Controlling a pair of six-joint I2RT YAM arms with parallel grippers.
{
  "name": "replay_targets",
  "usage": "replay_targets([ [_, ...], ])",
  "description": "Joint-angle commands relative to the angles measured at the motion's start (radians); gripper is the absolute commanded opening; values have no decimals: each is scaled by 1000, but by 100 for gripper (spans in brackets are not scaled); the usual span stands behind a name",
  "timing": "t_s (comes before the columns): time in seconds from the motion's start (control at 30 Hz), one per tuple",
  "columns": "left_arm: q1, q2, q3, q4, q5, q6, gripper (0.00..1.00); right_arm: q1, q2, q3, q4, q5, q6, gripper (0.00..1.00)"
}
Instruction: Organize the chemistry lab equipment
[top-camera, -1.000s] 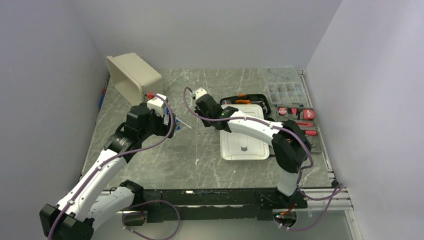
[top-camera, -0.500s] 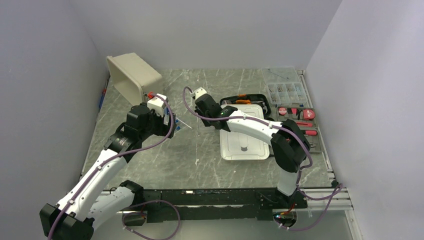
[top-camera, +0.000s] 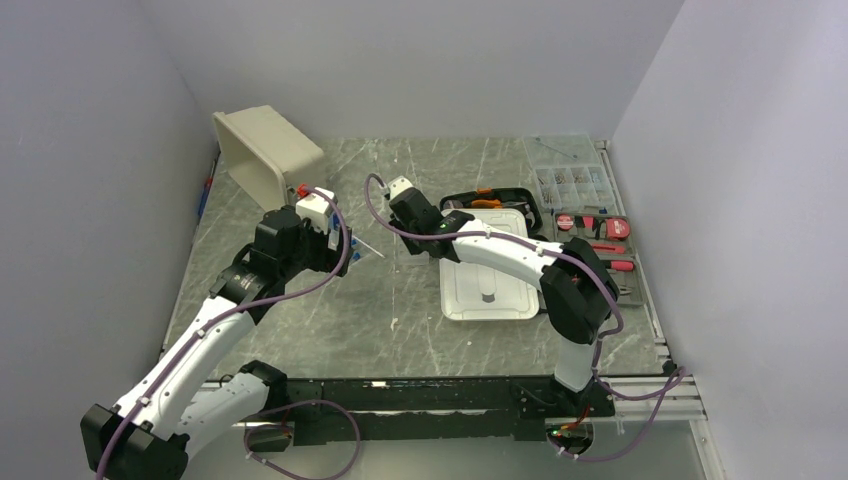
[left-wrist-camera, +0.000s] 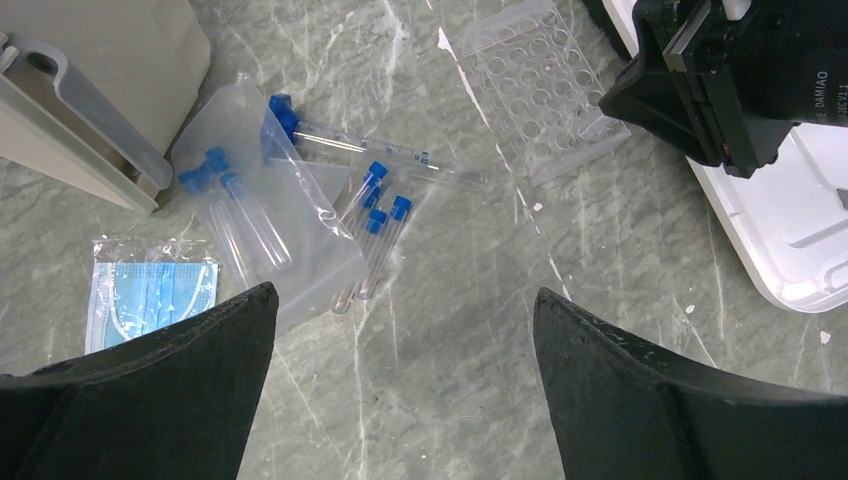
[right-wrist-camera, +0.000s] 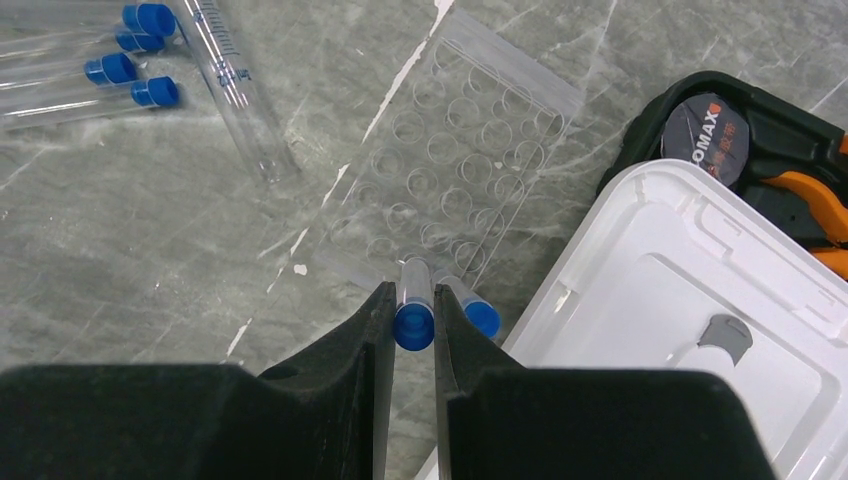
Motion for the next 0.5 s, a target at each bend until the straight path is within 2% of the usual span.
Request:
replay_targets([
  [0.0,4,-3,6,19,-3,-5,99,-3,-5,-16,66,13,16,7],
  [0.47,4,-3,6,20,0,-4,99,-12,-8,-65,110,3,31,6],
])
